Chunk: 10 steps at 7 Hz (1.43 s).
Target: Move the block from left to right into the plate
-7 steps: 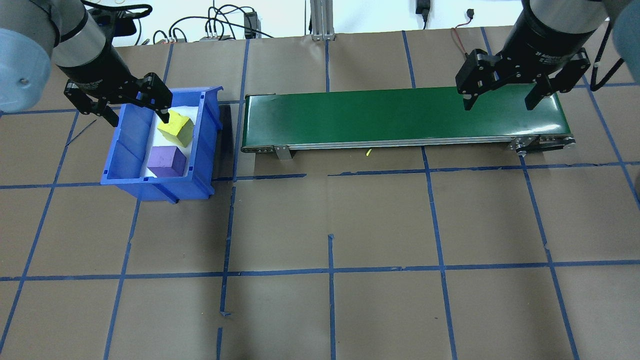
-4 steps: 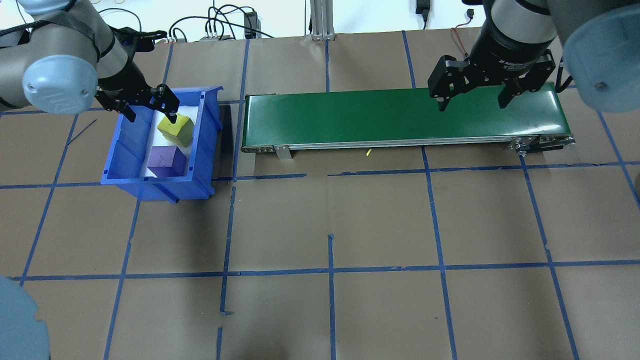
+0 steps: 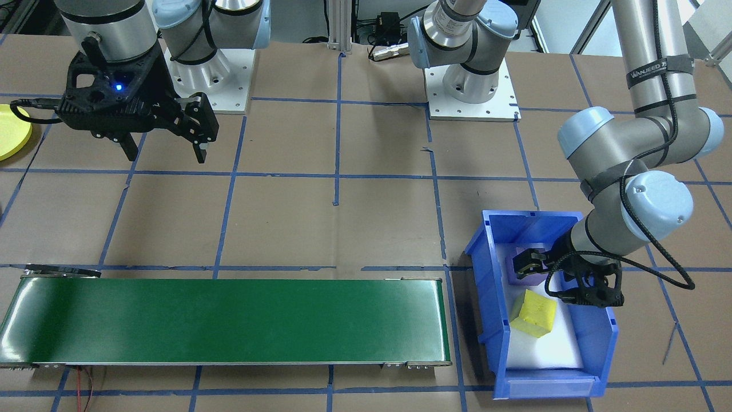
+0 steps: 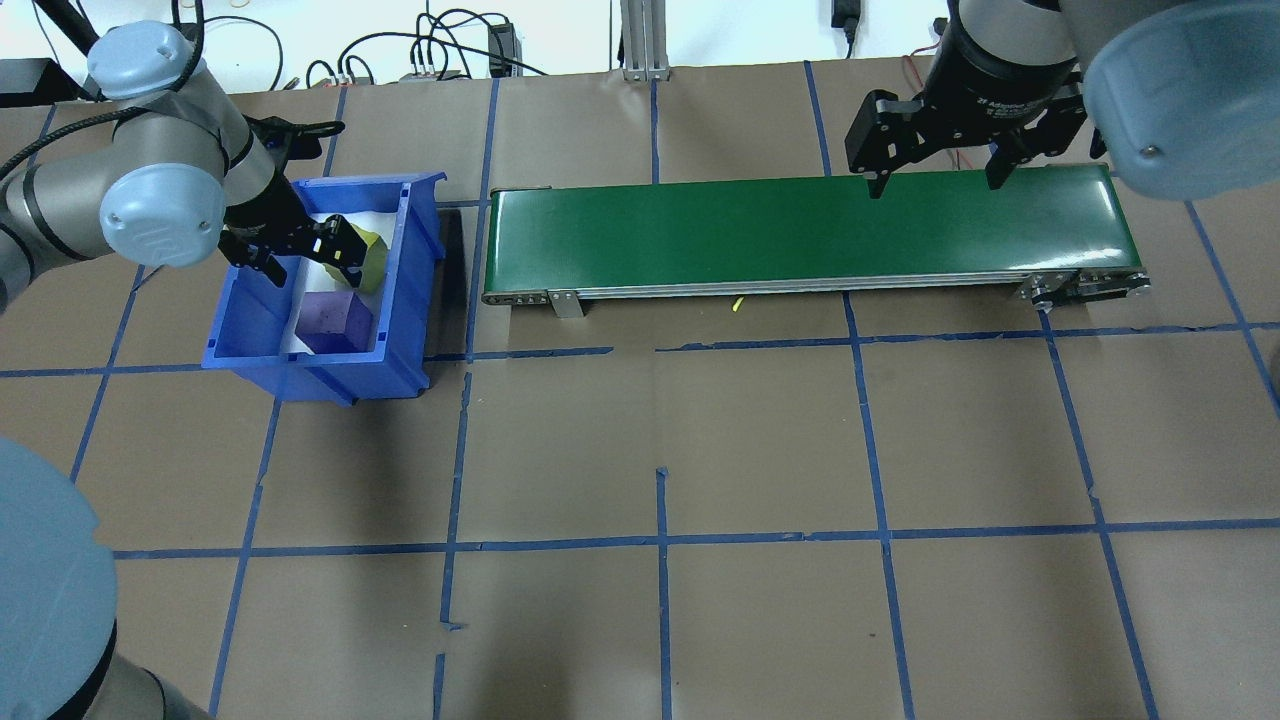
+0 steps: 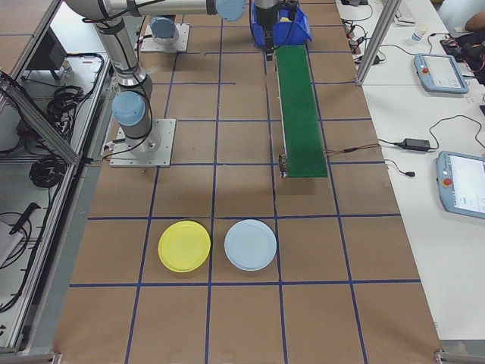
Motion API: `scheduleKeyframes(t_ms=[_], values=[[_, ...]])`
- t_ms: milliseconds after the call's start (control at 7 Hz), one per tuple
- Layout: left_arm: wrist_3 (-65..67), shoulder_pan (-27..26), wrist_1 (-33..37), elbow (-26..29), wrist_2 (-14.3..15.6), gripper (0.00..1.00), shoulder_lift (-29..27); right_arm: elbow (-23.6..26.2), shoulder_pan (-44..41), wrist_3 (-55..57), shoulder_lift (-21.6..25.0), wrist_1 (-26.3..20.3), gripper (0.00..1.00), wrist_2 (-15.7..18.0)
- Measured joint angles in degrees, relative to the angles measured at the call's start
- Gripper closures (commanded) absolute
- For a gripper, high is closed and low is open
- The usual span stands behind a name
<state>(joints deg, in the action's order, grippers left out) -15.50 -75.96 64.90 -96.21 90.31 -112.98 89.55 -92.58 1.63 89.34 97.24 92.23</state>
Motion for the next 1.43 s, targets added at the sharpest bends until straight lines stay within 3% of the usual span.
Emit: scheduleKeyframes(t_ms=[143, 286, 429, 571, 857, 1429], values=[[1.8, 0.1, -0.2, -1.5, -0.7, 0.13, -0.2, 0.7, 0.0, -0.1, 0.0, 0.1, 0.0, -0.2], [2.4, 0.1, -0.3, -2.7, -1.1, 0.47, -0.3, 1.4, 0.0, -0.1, 0.0, 0.1, 0.0, -0.3], [2.4, 0.1, -0.4, -3.4, -1.0, 0.63, -0.3, 1.6, -0.1, -0.1, 0.0, 0.1, 0.0, -0.4], [1.9, 0.1, -0.3, -3.5, -0.9, 0.7, -0.2, 1.7, -0.1, -0.1, 0.0, 0.0, 0.0, -0.4], [1.2, 0.1, 1.6, -1.8, -0.8, 0.7, 1.0, 1.7, -0.1, -0.2, 0.3, -0.1, 0.0, -0.4], [2.7, -1.8, 11.9, 9.8, -1.0, 0.7, 4.8, 1.8, -0.1, -0.2, 0.4, -0.2, 0.0, -0.4]])
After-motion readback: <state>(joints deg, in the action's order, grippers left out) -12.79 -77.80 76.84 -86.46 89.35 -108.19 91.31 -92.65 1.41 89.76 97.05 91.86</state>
